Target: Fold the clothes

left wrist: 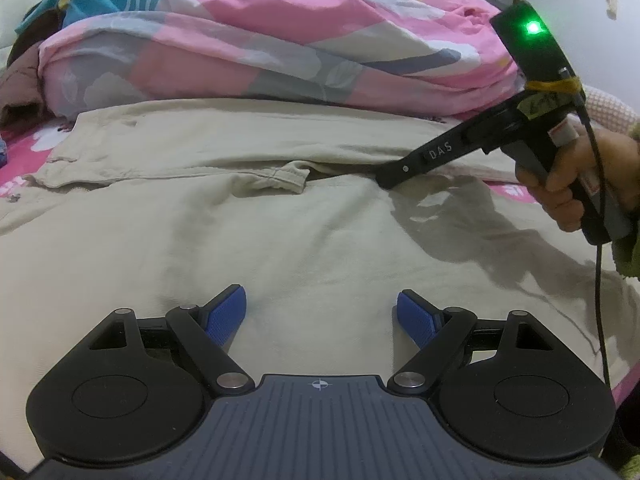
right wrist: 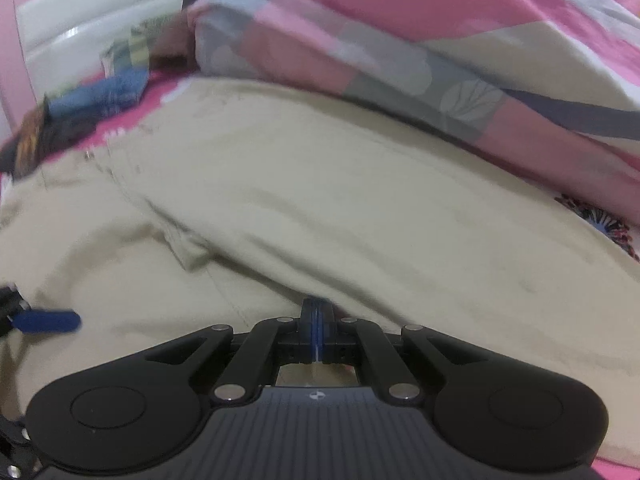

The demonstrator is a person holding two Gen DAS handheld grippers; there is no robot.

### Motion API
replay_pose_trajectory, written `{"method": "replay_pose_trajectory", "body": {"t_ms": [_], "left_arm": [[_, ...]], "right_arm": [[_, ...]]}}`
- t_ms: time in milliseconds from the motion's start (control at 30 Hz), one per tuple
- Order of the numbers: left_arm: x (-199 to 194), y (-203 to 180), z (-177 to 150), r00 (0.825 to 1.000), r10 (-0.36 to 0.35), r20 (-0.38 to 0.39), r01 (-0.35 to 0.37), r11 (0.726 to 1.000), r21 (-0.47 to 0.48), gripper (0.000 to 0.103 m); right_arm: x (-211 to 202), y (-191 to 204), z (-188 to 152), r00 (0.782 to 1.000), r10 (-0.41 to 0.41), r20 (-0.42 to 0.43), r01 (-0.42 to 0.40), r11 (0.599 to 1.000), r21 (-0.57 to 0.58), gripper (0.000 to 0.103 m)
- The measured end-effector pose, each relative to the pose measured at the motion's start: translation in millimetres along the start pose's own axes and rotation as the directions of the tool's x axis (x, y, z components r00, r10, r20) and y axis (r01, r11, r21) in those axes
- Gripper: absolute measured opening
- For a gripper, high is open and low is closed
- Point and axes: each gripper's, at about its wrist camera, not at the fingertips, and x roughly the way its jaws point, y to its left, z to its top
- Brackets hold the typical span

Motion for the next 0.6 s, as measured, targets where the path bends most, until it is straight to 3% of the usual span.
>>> {"method": "replay_pose_trajectory", "body": {"t_ms": [133,233,300,600], "left_arm": [[-1,3,-1,1.0,-0.015,0.005,0.015,1.0,-0.008,0.084],[-1,2,-2,1.0,-0.015,0.009,0.015,1.0,0.0,0.084],[0,2,-2,1.0,-0.015,0.011,0.015,1.0,0.004,0.085],[0,1,-2,1.0,-0.013,0.012,0.013,1.0,0.018,0.085]], "right_arm": [[-17,-10,5,0.999,0.034,0.023,-0.036,0.994,0.099,0.004],[-27,-27,6,0.995,0.1,0.018,-0.101,0.973,0.208,0.024],[-30,-32,4,0.992,0.125,0.01,-0.124,0.963,0.239,0.028],[-63,-46,-24,1.0,0.006,0.023,-0.012,0.97,0.245,0.028]]}}
